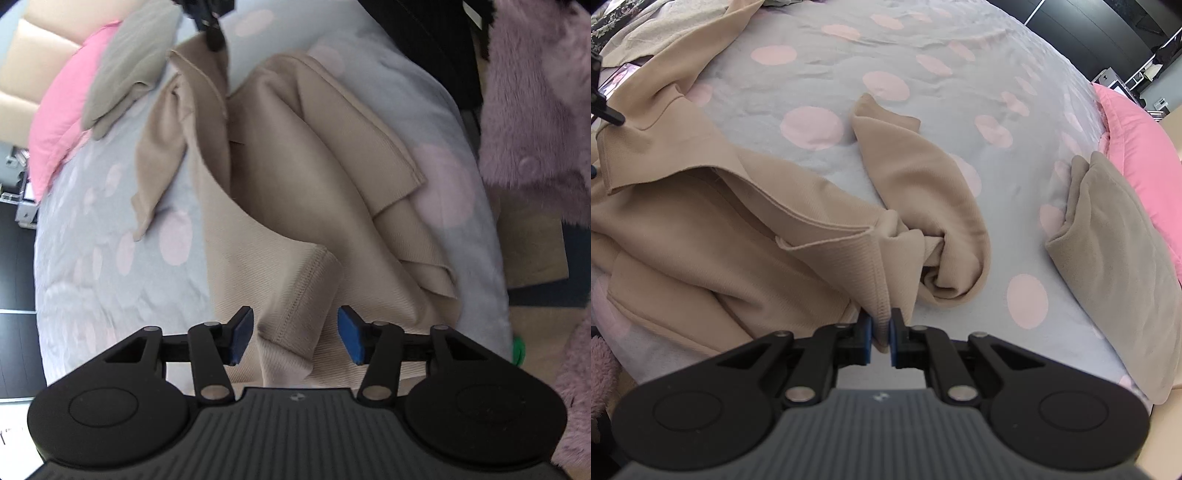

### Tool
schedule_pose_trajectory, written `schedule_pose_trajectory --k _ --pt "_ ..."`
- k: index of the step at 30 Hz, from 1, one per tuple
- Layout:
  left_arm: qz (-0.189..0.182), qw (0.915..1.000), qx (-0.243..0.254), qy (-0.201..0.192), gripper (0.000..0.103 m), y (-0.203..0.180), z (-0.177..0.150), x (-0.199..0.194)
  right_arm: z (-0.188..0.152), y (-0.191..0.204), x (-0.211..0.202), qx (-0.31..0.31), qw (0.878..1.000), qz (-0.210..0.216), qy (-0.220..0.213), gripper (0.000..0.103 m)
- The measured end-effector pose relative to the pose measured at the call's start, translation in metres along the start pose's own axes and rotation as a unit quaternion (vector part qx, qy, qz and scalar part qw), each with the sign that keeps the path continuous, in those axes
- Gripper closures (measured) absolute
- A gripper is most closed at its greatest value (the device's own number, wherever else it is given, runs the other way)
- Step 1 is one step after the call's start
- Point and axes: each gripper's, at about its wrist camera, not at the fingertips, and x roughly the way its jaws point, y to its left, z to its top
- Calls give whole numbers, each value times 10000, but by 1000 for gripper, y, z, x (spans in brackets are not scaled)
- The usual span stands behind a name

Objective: Fold clothes
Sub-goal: 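Lift the sweater with both grippers and shake it out in the air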

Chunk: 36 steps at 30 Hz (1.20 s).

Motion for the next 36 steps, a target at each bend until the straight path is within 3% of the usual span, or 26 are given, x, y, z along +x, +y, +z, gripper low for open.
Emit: schedule_pose_trajectory --k 5,6,8,10,12,15,18,20,24,30,36 --pt "-8 9998 -174 23 86 7 -1 7 -1 1 -2 -30 10000 -24 -74 93" --pt "4 9995 -317 -6 93 10 -1 5 -1 1 -3 -36 9999 -30 -91 93" --pt "28 9982 -602 -62 95 17 -3 0 -1 1 -8 -49 9997 -96 -206 93" --pt "124 9895 -1421 -226 96 40 -14 -16 0 1 -13 -61 9993 -173 -337 93" --pt "230 9713 -2332 -394 97 66 -29 -35 3 -1 -27 -14 9976 -318 -621 93" --pt "600 9303 -3562 -642 98 110 -62 -79 12 -5 -56 96 9907 -608 -1212 93" --pt "972 8887 -4358 -1041 98 138 -86 -132 26 -10 -97 332 9755 -982 -1939 93" --pt "1250 8645 -4679 -1345 98 147 -95 -167 31 -11 -128 489 9590 -1294 -2473 94" --pt "1844 8278 -4947 -1898 98 145 -97 -232 32 -8 -193 801 9200 -1751 -3412 94" --pt "2820 7834 -4857 -2663 98 103 -92 -324 -4 20 -278 889 8623 -2272 -4437 94" --pt "3436 7466 -4595 -3369 98 70 -79 -411 -42 50 -348 939 7989 -2739 -5271 94"
